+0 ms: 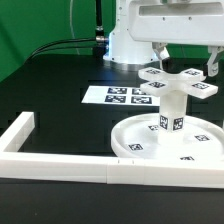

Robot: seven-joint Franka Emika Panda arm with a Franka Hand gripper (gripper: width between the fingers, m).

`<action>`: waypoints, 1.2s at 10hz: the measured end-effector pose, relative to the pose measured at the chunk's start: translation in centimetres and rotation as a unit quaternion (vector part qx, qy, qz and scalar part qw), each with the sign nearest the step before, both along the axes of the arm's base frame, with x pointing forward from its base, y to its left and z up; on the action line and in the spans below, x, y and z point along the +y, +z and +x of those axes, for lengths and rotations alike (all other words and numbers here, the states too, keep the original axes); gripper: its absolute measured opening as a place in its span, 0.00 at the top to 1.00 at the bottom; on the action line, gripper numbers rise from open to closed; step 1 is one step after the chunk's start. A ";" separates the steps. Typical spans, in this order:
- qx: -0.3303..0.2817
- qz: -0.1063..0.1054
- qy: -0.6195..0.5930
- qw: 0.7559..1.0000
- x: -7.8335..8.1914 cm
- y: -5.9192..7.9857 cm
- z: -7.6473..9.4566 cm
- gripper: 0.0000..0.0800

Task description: Assemble round table

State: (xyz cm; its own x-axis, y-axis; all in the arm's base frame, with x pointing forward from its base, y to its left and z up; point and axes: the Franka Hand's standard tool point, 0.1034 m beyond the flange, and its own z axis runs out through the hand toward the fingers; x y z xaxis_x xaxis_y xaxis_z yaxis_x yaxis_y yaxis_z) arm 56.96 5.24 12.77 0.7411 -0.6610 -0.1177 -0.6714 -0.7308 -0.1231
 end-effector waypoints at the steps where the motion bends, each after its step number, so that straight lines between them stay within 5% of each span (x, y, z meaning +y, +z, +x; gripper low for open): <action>1: -0.008 0.000 0.045 0.999 0.0 0.0 0.0 0.19; 4: -0.026 -0.009 0.179 0.983 0.0 0.0 0.0 0.19; 6: -0.035 -0.023 0.300 0.953 0.5 0.3 0.1 0.19; 12: -0.062 -0.024 0.509 0.858 -0.1 0.3 0.1 0.19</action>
Offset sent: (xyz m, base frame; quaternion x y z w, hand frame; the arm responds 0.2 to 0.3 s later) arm 0.0001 0.0106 0.0071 -0.0295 -0.0079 -0.3165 0.9481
